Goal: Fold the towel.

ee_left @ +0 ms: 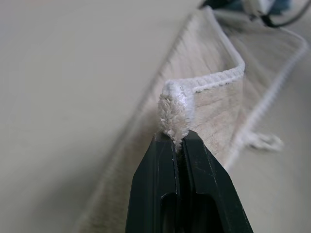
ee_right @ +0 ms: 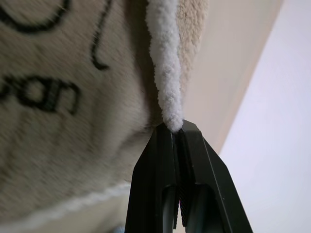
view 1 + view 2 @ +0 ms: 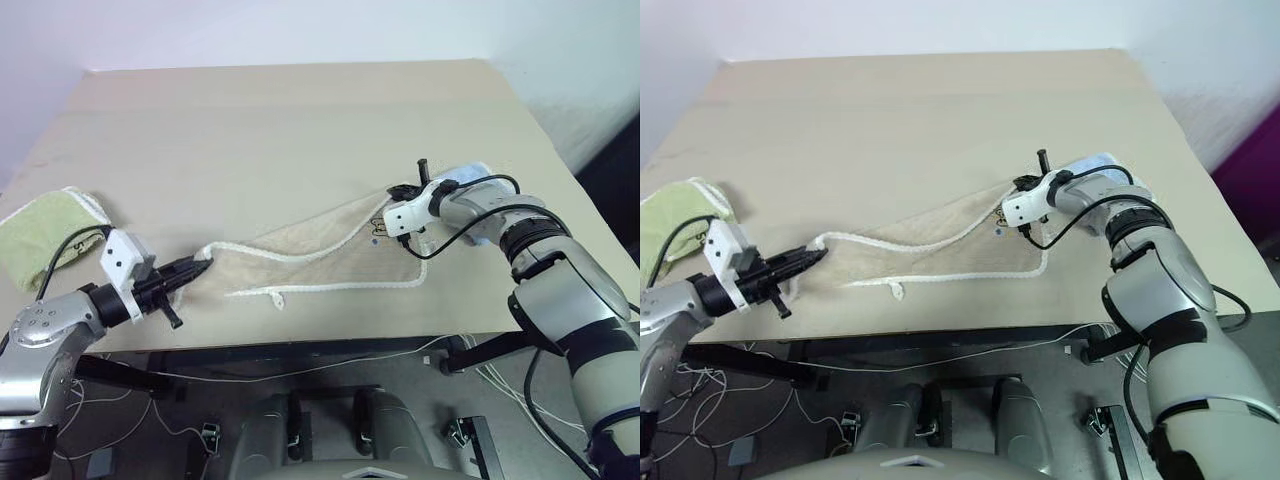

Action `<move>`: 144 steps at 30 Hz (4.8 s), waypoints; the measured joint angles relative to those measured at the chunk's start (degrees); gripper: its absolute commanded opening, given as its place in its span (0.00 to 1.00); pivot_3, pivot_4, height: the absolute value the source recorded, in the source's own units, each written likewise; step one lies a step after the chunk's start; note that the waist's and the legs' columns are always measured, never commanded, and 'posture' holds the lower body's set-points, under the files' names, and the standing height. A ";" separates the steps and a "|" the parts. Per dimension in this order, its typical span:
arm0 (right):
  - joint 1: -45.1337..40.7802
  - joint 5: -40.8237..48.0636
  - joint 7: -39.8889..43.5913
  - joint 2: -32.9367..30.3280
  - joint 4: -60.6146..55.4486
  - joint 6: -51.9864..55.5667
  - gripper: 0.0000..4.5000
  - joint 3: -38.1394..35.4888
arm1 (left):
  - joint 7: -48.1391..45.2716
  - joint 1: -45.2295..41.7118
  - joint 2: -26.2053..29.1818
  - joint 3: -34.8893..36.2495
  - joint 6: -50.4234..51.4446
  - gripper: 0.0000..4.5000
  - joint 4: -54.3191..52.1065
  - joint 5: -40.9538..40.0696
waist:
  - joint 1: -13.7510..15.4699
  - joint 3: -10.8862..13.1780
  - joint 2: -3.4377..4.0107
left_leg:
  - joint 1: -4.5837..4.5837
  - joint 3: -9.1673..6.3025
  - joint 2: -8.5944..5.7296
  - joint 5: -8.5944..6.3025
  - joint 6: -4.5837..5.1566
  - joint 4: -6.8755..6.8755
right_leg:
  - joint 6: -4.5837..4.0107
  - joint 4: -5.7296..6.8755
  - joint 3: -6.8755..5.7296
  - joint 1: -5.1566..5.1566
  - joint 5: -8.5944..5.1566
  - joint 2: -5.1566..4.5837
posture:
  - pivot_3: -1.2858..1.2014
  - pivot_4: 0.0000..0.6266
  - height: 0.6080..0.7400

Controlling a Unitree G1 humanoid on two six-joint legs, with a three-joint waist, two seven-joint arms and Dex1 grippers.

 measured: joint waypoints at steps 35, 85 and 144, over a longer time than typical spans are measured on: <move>44.62 60.71 68.68 -27.65 -71.32 34.15 0.01 -29.74 | -14.99 16.81 7.26 14.21 16.96 0.00 -1.56 -10.31 | 1.24 0.09 -0.07 | 0.19 -0.16 0.01 -0.42 0.25 0.15 | -0.28 -0.06 0.06 -0.08 -0.30 -0.41 | 0.52 0.24 1.00; 20.46 44.48 45.22 -8.35 -40.12 20.54 0.99 -30.72 | 15.05 -8.82 -0.48 7.12 6.31 1.00 17.00 7.30 | 1.56 0.01 -0.24 | -0.07 -0.14 0.02 -0.06 0.07 0.12 | -0.12 0.03 -0.18 0.10 -0.11 -0.25 | 0.52 0.24 1.00; 34.58 98.89 -6.04 19.58 -66.80 106.09 0.01 -77.84 | -0.06 0.36 -8.76 -15.75 -4.71 1.00 -3.12 10.02 | 1.56 -0.08 -0.06 | -0.13 -0.19 0.01 -0.31 0.51 0.03 | -0.16 -0.03 -0.13 -0.04 -0.05 -0.11 | 0.52 0.24 1.00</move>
